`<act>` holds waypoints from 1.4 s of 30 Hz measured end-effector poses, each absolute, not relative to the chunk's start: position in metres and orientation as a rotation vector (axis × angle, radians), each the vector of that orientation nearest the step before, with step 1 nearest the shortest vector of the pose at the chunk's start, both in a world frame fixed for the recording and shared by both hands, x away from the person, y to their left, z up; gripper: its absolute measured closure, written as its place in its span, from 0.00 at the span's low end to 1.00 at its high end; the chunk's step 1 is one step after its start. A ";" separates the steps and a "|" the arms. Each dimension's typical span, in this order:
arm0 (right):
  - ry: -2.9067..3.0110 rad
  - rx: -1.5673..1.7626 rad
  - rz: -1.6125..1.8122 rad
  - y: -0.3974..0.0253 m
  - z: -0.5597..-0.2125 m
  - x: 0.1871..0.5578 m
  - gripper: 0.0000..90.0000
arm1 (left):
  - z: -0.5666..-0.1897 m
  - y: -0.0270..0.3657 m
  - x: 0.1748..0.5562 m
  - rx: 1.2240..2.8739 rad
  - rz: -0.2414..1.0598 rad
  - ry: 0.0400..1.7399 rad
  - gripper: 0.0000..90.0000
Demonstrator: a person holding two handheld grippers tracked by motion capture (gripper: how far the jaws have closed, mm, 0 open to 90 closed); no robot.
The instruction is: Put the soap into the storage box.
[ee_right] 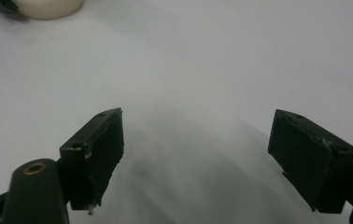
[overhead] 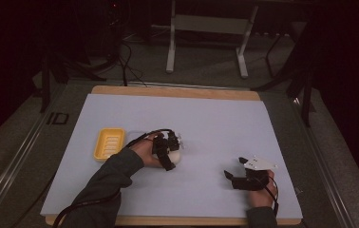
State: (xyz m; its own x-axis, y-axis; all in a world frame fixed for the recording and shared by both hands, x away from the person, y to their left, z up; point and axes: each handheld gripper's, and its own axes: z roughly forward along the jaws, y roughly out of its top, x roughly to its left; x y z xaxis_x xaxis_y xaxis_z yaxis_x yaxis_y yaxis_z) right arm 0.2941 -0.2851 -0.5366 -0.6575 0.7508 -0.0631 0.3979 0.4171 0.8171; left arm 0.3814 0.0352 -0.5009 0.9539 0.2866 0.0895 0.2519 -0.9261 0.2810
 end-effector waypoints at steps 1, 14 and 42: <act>2.255 0.977 1.132 -0.285 -0.537 0.294 0.20 | -0.501 0.035 0.382 2.841 0.184 0.399 0.21; 2.258 0.977 1.130 -0.285 -0.537 0.294 0.20 | -0.502 0.026 0.386 2.902 0.185 0.372 0.24; 2.260 0.976 1.130 -0.285 -0.537 0.294 0.20 | -0.500 0.017 0.384 2.988 0.197 0.269 0.27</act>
